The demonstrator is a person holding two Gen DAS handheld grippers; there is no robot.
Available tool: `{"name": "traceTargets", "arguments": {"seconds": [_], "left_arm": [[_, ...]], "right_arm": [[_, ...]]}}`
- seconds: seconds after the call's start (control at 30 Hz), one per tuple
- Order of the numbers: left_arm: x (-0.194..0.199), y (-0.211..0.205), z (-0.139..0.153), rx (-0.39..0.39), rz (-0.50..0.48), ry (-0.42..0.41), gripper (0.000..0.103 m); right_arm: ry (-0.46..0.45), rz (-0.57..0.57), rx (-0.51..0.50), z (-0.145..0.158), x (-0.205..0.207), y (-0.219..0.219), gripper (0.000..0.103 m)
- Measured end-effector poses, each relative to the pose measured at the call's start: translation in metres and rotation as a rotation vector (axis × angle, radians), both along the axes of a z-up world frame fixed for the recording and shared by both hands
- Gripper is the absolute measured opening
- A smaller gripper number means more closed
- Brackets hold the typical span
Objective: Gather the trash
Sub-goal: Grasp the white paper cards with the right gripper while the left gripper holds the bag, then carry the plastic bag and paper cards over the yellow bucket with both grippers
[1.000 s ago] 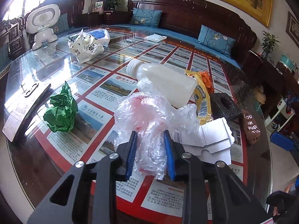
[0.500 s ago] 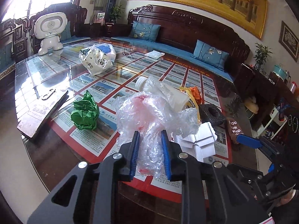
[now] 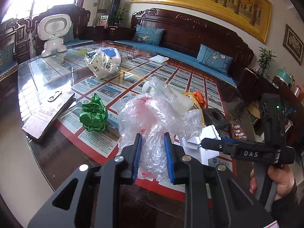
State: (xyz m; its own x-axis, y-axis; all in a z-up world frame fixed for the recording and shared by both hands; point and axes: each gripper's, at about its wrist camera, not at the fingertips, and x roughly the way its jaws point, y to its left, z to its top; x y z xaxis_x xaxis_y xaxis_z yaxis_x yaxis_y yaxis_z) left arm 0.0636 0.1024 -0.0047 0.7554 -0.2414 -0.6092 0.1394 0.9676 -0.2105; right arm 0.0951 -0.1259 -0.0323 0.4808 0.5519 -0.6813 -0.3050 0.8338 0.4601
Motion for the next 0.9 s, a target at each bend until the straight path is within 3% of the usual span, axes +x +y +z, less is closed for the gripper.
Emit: {"name": "traceTargets", "arguments": {"seconds": [0.07, 0.13, 0.17, 0.37, 0.7, 0.9], "left_arm": [[-0.001, 0.002, 0.000, -0.001, 0.002, -0.001, 0.025], [-0.002, 0.002, 0.000, -0.001, 0.002, 0.001, 0.025], [-0.003, 0.002, 0.000, 0.001, 0.000, 0.002, 0.025], [-0.006, -0.003, 0.001, 0.019, -0.014, 0.000, 0.025], [-0.013, -0.019, 0.011, 0.041, -0.037, -0.019, 0.025], [-0.023, -0.053, 0.022, 0.053, -0.123, -0.033, 0.025]], "right_arm": [[0.008, -0.003, 0.009, -0.003, 0.004, 0.002, 0.050], [0.017, 0.015, 0.029, -0.005, 0.006, 0.005, 0.021], [0.022, 0.021, 0.035, -0.007, 0.007, 0.007, 0.014], [-0.008, 0.013, 0.046, -0.004, 0.000, 0.006, 0.009], [-0.192, 0.034, -0.102, 0.038, -0.044, -0.006, 0.007], [-0.244, 0.009, -0.129, 0.060, -0.072, -0.037, 0.007]]}}
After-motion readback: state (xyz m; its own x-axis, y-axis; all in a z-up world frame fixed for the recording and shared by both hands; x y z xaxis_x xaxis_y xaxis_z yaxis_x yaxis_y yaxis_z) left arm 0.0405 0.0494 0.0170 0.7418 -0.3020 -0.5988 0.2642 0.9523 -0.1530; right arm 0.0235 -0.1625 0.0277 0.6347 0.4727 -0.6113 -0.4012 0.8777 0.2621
